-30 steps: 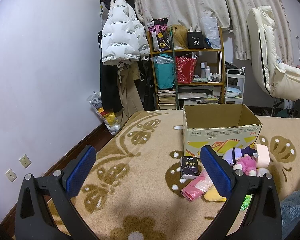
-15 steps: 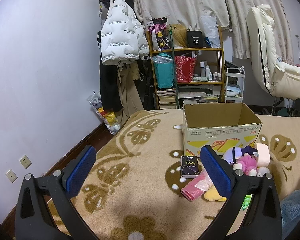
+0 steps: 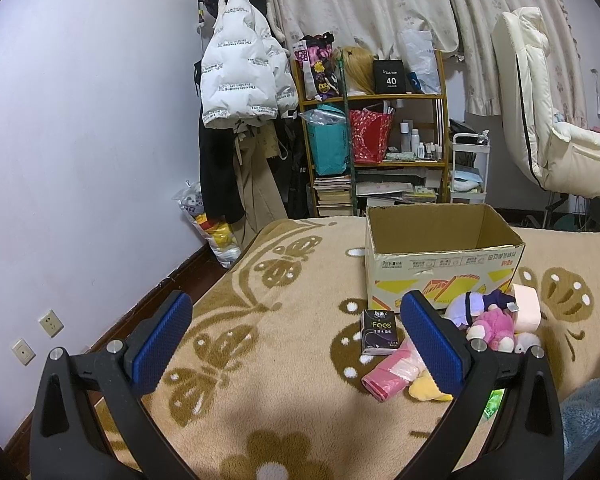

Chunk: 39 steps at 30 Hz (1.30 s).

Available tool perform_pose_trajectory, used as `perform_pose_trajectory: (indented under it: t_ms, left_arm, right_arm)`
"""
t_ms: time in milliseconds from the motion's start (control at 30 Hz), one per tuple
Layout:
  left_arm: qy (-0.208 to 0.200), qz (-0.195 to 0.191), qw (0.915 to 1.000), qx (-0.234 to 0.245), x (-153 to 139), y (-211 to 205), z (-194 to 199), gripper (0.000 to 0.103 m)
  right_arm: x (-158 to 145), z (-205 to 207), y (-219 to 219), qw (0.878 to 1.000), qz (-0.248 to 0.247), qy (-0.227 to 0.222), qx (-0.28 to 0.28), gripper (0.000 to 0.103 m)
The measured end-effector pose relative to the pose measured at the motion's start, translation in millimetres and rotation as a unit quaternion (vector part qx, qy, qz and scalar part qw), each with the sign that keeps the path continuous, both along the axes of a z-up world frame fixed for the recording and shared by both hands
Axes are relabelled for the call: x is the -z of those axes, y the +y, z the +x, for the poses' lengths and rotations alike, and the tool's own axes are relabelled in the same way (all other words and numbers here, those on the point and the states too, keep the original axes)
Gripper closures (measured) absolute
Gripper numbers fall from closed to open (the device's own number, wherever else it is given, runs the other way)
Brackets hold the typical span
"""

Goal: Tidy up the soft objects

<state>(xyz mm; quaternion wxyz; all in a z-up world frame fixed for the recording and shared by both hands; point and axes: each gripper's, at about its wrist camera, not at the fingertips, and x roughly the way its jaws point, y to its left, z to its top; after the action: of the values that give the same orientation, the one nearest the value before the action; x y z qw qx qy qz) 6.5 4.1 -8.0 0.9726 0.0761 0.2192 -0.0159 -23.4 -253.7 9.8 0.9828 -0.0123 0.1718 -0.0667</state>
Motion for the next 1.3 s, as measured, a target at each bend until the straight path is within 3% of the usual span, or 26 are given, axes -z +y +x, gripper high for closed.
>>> perform_pose_trajectory:
  t_ms: [833,1033,1300]
  left_arm:
    - [0.000,0.001,1.0000,-0.002,10,2,1,0.000]
    - [0.006,0.007,1.0000,-0.001,11,2,1,0.000]
    - [0.044,0.046,0.9980,0.000,10,-14,17,0.000]
  right_arm:
    - [0,1,0,1.000,0.000,0.003,-0.001,0.000]
    - [7,3,-6,0.999,0.026,0.019,0.001,0.000]
    - [18,21,-34,0.995,0.086,0.055,-0.007,0.000]
